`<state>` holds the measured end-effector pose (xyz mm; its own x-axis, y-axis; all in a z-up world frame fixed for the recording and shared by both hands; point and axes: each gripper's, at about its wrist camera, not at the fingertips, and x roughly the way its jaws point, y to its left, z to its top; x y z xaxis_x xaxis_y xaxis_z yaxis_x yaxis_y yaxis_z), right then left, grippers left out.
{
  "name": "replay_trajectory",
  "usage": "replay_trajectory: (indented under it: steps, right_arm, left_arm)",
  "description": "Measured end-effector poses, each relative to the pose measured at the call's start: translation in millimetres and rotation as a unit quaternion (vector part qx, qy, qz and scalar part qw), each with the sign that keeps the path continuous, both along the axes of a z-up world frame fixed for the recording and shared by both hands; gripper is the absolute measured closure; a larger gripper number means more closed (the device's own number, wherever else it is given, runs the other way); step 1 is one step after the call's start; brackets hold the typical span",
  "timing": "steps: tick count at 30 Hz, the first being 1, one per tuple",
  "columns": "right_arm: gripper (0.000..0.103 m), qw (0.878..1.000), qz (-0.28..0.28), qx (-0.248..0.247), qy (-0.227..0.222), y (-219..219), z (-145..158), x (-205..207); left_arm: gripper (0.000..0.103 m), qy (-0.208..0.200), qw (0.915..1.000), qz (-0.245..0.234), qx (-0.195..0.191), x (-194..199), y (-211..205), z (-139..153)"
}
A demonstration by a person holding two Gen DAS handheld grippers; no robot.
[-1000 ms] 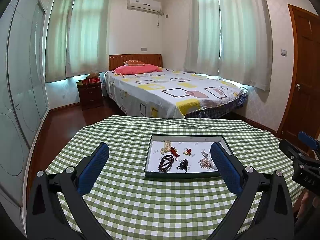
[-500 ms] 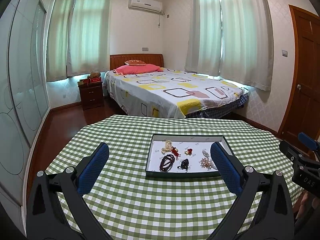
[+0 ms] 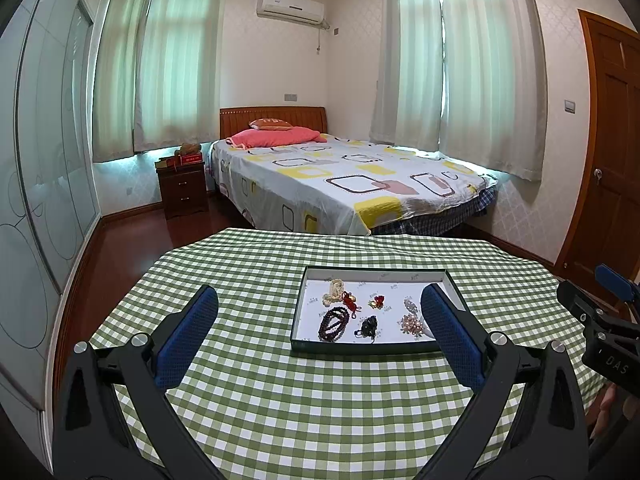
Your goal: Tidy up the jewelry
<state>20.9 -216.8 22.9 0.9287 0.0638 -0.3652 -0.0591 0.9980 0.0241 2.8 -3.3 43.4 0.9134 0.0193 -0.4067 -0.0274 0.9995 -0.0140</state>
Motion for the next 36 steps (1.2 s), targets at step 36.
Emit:
replay_trajectory:
  steps: [36]
  right_arm:
    - [0.017,1.000,0.002,0.000,0.002,3.2,-1.3,-0.6]
  left_arm:
    - [0.004,-0.002,0.9999,-0.008,0.007,-1.8,-8.0,-3.5]
